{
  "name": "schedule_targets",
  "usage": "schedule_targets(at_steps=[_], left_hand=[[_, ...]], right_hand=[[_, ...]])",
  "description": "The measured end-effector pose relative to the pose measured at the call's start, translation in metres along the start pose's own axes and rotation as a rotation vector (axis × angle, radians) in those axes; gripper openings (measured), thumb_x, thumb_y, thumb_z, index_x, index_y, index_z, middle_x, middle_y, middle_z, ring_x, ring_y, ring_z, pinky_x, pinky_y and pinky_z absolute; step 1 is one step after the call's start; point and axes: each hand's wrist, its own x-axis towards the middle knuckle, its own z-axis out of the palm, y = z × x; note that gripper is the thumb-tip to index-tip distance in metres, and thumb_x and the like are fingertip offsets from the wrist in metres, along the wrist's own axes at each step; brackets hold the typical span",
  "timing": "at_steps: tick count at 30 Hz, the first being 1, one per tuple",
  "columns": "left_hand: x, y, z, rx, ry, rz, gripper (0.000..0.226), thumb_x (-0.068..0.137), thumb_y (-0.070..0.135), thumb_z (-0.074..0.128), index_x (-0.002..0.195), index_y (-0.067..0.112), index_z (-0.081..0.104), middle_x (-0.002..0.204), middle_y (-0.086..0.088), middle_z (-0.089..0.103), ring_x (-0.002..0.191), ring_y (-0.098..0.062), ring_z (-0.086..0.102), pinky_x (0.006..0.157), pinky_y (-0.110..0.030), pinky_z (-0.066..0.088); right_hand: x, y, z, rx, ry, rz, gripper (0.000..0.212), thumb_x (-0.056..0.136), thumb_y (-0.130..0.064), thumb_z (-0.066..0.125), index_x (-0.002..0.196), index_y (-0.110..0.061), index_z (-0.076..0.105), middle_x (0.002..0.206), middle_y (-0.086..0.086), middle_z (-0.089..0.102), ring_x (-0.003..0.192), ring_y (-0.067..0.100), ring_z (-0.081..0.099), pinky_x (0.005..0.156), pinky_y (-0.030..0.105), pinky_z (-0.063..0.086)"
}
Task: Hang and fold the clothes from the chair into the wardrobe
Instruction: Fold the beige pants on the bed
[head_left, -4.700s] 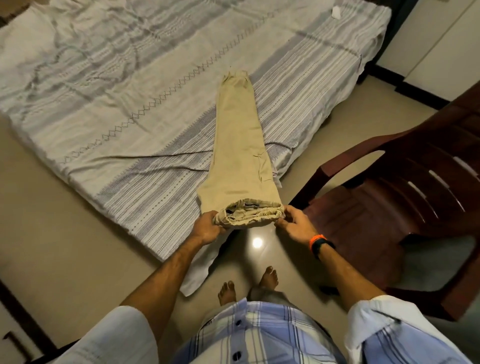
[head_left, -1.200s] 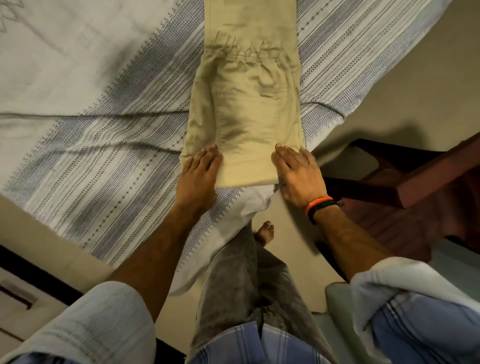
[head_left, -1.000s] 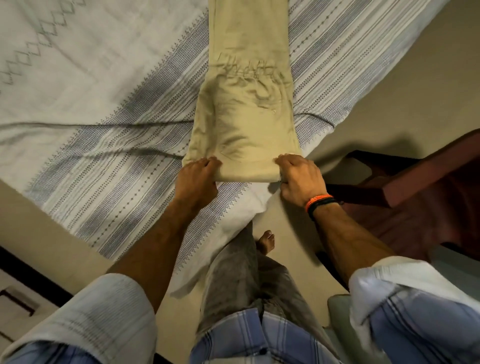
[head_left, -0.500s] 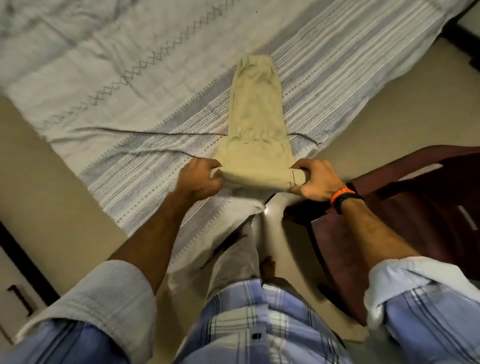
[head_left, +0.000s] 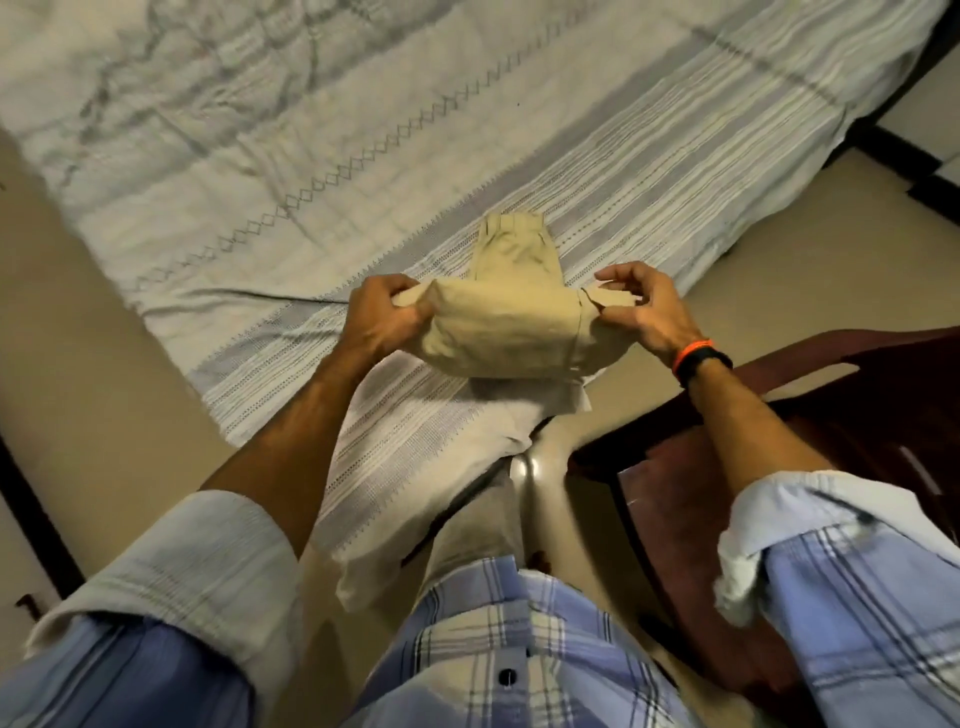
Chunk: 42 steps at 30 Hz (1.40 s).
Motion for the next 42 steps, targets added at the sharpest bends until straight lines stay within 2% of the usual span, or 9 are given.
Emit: schedule_targets(at_steps=[4, 7, 11, 15, 20, 25, 30, 34, 42], left_hand=[[0.047, -0.005, 0.006, -0.267, 0.130, -0.186, 0.043, 0.080, 0.039, 0.078, 0.111, 0.011, 0.069, 0.102, -0.003, 0.070, 0.091, -0.018, 0.065, 0.076, -0.032, 0.056], [0.086, -0.008, 0.019, -0.505, 0.117, -0.313, 0.029, 0.080, 0.032, 0.080, 0.100, 0.013, 0.069, 0.093, -0.001, 0.072, 0.078, -0.010, 0.068, 0.072, -0.034, 0.058], [0.137, -0.023, 0.043, -0.553, -0.008, -0.376, 0.035, 0.075, 0.019, 0.083, 0.106, 0.011, 0.069, 0.097, -0.002, 0.071, 0.086, -0.017, 0.067, 0.069, -0.031, 0.055], [0.179, -0.050, 0.062, -0.569, -0.112, -0.408, 0.059, 0.062, 0.019, 0.089, 0.115, 0.007, 0.066, 0.107, -0.009, 0.072, 0.096, -0.028, 0.070, 0.078, -0.044, 0.060], [0.212, -0.064, 0.080, -0.580, -0.145, -0.497, 0.052, 0.065, 0.014, 0.087, 0.114, 0.009, 0.068, 0.110, -0.006, 0.071, 0.102, -0.026, 0.068, 0.087, -0.048, 0.058], [0.277, -0.063, 0.083, -0.757, -0.028, -0.448, 0.048, 0.078, 0.019, 0.081, 0.121, 0.006, 0.064, 0.117, -0.007, 0.070, 0.102, -0.024, 0.070, 0.079, -0.037, 0.059], [0.267, -0.094, 0.114, -0.444, -0.324, -0.687, 0.069, 0.068, 0.034, 0.087, 0.125, 0.008, 0.058, 0.119, -0.005, 0.066, 0.098, -0.021, 0.068, 0.076, -0.038, 0.059], [0.215, -0.102, 0.143, -0.539, -0.402, -0.819, 0.047, 0.083, 0.037, 0.076, 0.122, 0.015, 0.060, 0.115, -0.002, 0.067, 0.100, -0.023, 0.064, 0.068, -0.032, 0.056], [0.207, -0.103, 0.134, -0.557, -0.499, -0.865, 0.030, 0.080, 0.030, 0.078, 0.102, 0.015, 0.063, 0.107, -0.004, 0.069, 0.098, -0.025, 0.065, 0.080, -0.040, 0.056]], right_hand=[[0.044, 0.001, 0.004, 0.190, 0.175, 0.102, 0.057, 0.064, -0.027, 0.075, 0.119, -0.019, 0.061, 0.118, 0.008, 0.060, 0.110, 0.016, 0.055, 0.087, 0.023, 0.048], [0.086, 0.008, 0.011, 0.282, 0.241, 0.252, 0.052, 0.076, -0.032, 0.081, 0.122, -0.020, 0.058, 0.124, 0.007, 0.057, 0.117, 0.019, 0.055, 0.098, 0.032, 0.048], [0.141, 0.030, 0.017, 0.369, 0.296, 0.408, 0.071, 0.051, -0.064, 0.086, 0.108, -0.031, 0.059, 0.126, 0.006, 0.061, 0.118, 0.021, 0.058, 0.105, 0.042, 0.047], [0.176, 0.054, 0.021, 0.406, 0.156, 0.524, 0.095, 0.046, -0.042, 0.097, 0.127, -0.021, 0.050, 0.124, 0.009, 0.063, 0.112, 0.023, 0.064, 0.099, 0.039, 0.051], [0.212, 0.063, 0.020, 0.381, 0.129, 0.596, 0.069, 0.070, -0.004, 0.085, 0.126, -0.012, 0.046, 0.108, 0.003, 0.065, 0.102, 0.020, 0.064, 0.080, 0.030, 0.055], [0.268, 0.056, 0.020, 0.415, 0.263, 0.460, 0.061, 0.077, -0.021, 0.083, 0.127, -0.013, 0.049, 0.116, 0.002, 0.066, 0.102, 0.014, 0.067, 0.083, 0.026, 0.056], [0.272, 0.091, 0.040, 0.046, -0.056, 0.540, 0.033, 0.080, -0.037, 0.080, 0.102, -0.020, 0.064, 0.101, -0.007, 0.070, 0.090, 0.012, 0.068, 0.084, 0.029, 0.054], [0.237, 0.125, 0.059, -0.051, -0.141, 0.634, 0.059, 0.078, -0.053, 0.074, 0.124, -0.017, 0.062, 0.117, -0.003, 0.069, 0.107, 0.021, 0.064, 0.095, 0.040, 0.052], [0.224, 0.126, 0.056, 0.369, -0.007, 0.722, 0.037, 0.087, -0.016, 0.073, 0.122, -0.012, 0.063, 0.114, 0.003, 0.072, 0.103, 0.019, 0.069, 0.092, 0.036, 0.054]])
